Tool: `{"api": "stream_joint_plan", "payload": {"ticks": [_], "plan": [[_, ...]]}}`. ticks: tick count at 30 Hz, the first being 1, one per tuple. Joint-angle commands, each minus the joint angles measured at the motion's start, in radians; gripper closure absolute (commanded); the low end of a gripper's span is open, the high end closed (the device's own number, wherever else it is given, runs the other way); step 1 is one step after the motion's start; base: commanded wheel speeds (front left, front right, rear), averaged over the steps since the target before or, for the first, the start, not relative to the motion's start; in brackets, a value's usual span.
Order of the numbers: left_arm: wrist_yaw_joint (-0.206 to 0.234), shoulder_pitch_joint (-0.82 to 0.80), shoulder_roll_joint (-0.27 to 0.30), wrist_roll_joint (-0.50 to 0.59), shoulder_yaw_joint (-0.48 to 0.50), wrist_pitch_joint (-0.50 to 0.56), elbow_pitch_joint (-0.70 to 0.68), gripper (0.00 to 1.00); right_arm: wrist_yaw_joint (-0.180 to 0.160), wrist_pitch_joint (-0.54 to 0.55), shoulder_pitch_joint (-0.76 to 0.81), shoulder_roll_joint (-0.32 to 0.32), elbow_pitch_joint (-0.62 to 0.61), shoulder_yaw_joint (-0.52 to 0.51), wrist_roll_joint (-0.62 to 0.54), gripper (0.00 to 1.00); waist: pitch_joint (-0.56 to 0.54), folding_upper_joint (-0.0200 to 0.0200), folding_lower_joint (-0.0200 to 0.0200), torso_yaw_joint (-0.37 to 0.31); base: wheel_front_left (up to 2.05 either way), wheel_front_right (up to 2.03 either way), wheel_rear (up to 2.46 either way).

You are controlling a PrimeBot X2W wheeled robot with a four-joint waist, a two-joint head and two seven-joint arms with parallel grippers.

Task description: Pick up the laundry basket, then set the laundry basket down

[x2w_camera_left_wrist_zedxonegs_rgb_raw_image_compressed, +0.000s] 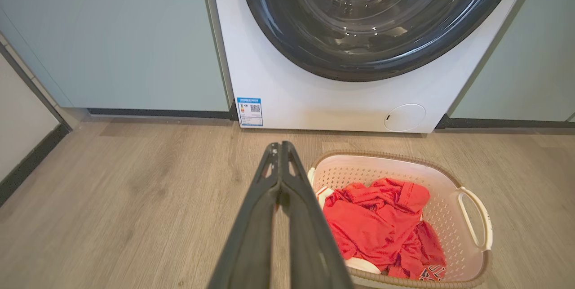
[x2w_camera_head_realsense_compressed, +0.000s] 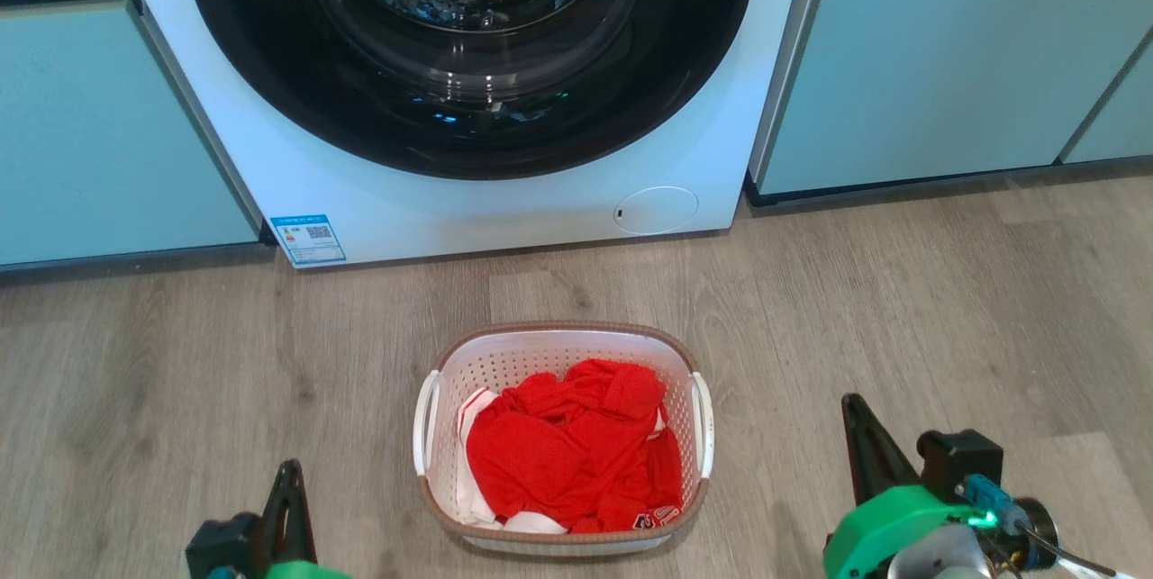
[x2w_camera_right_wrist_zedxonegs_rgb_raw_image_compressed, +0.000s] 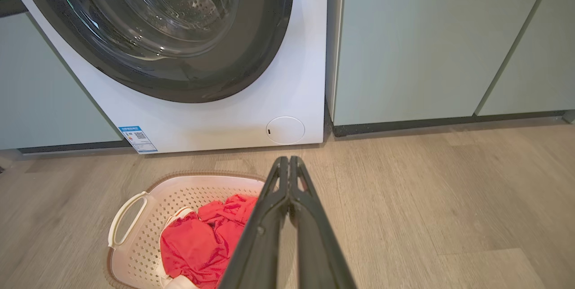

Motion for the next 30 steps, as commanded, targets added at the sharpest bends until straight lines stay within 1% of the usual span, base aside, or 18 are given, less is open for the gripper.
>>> {"api": "stream_joint_plan", "payload": {"ticks": [1, 30], "plan": [[-0.005, -0.023, 0.001, -0.024, 0.004, 0.003, -0.027, 1.0, 0.0, 0.004, -0.028, -0.002, -0.032, -0.004, 0.026, 1.0, 0.0, 0.0, 0.0, 0.001, 0.0, 0.0, 0.0], [-0.056, -0.087, 0.002, -0.354, 0.048, 0.085, -0.014, 1.0, 0.001, 0.069, -0.049, -0.018, -0.044, -0.046, 0.355, 1.0, 0.001, 0.0, 0.0, 0.01, 0.0, 0.0, 0.0]]}}
